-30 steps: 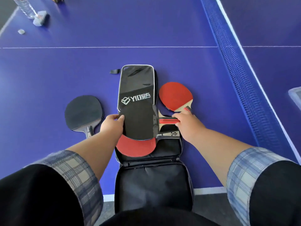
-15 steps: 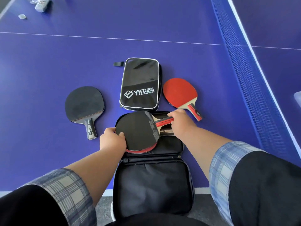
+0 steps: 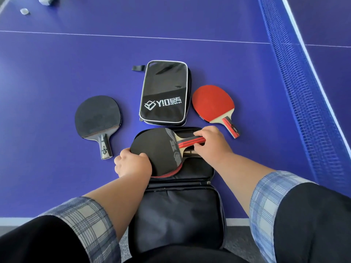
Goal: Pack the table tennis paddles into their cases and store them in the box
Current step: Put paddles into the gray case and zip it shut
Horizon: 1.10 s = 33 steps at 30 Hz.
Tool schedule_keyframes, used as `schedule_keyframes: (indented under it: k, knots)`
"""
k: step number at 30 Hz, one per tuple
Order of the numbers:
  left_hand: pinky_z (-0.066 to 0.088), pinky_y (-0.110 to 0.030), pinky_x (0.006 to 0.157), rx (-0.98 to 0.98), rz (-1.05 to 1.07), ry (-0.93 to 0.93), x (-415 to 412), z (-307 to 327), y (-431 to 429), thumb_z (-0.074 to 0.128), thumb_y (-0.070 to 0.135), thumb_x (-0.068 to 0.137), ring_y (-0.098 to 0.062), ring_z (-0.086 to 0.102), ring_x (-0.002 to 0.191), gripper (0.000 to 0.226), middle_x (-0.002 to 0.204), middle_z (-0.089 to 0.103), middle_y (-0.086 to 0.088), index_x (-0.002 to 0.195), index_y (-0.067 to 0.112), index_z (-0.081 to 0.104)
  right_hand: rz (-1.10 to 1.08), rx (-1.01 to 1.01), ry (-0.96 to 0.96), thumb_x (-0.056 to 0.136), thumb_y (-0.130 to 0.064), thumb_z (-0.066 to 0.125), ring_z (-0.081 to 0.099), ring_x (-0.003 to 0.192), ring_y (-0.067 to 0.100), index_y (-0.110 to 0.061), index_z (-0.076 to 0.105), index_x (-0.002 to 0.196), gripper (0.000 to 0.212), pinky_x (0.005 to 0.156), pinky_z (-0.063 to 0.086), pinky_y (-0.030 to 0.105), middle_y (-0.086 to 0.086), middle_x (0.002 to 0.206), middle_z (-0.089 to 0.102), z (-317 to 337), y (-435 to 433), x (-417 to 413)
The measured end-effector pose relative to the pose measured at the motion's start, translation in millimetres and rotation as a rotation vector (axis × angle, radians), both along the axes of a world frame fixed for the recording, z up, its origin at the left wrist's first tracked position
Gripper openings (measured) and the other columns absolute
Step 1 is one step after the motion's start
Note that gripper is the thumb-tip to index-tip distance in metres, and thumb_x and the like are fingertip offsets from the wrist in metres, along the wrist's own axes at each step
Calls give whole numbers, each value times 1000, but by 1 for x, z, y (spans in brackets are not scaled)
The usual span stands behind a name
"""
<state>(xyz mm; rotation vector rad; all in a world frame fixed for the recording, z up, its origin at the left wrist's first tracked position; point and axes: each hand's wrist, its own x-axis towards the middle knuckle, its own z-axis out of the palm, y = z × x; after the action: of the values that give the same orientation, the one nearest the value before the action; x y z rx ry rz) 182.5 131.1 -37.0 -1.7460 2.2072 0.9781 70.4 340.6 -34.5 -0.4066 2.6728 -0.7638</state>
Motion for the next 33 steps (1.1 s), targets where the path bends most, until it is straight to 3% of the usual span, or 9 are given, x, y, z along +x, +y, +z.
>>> schedule_keyframes:
  k: [3, 8, 14, 16, 19, 23, 28, 30, 33]
  knots:
    - [37, -46, 95, 25, 48, -11, 0, -3, 0, 47, 26, 89, -36, 42, 121, 49, 136, 43, -12, 138, 18, 42, -2, -27, 2, 83, -21, 67, 49, 117, 16, -21, 67, 123, 40, 93, 43, 25, -2, 124, 50, -4, 0, 2]
    - [39, -46, 92, 29, 13, -33, 1, -5, 3, 51, 29, 86, -35, 42, 121, 54, 136, 42, -11, 138, 17, 41, 9, 38, -61, 81, -28, 65, 44, 119, 21, -23, 63, 125, 45, 99, 44, 34, 0, 127, 46, -11, -3, 3]
    - [40, -44, 94, 59, -77, -70, 4, 9, 4, 55, 28, 86, -36, 44, 122, 63, 141, 39, -12, 145, 18, 34, -8, 124, -111, 85, -34, 62, 27, 143, 25, -26, 44, 146, 64, 111, 34, 41, 3, 156, 29, -3, -6, 15]
    - [40, -45, 98, 73, -127, -44, 11, 14, 1, 56, 26, 86, -36, 44, 124, 69, 144, 36, -12, 149, 20, 28, -62, 99, -102, 87, -30, 60, 23, 147, 24, -26, 35, 152, 70, 114, 32, 43, 2, 160, 25, 6, -1, 24]
    - [41, -45, 96, 35, -236, 10, 32, 23, -4, 55, 24, 85, -35, 42, 125, 71, 144, 35, -11, 150, 23, 28, -277, 29, -88, 90, -25, 57, 32, 144, 25, -21, 34, 152, 67, 114, 34, 43, 4, 157, 34, 19, 17, 48]
    - [38, -43, 96, -40, -669, 121, 80, 30, -5, 56, 24, 85, -29, 33, 129, 61, 140, 38, -5, 143, 28, 37, -461, 44, -232, 93, -28, 55, 46, 133, 27, -21, 39, 148, 58, 100, 40, 39, 6, 151, 42, 20, 52, 109]
    - [37, -38, 105, -133, -1484, 75, 135, 21, -1, 57, 40, 89, -21, 33, 131, 51, 138, 39, 7, 137, 38, 40, -620, 73, -333, 87, -41, 58, 60, 104, 26, -19, 58, 126, 44, 78, 39, 30, 4, 119, 62, 6, 76, 193]
    - [26, -36, 112, -227, -1790, 26, 156, 11, -9, 56, 57, 87, -19, 29, 135, 63, 145, 34, 8, 142, 41, 32, -624, 77, -369, 80, -50, 57, 55, 83, 22, -23, 59, 107, 38, 70, 36, 29, 0, 93, 57, 0, 81, 218]
    - [11, -43, 119, -363, -2052, -144, 176, 4, -28, 60, 71, 75, -23, 17, 145, 91, 155, 20, 2, 150, 38, 20, -676, 74, -405, 86, -45, 61, 55, 97, 23, -20, 54, 129, 50, 79, 40, 30, 0, 107, 58, -10, 91, 236]
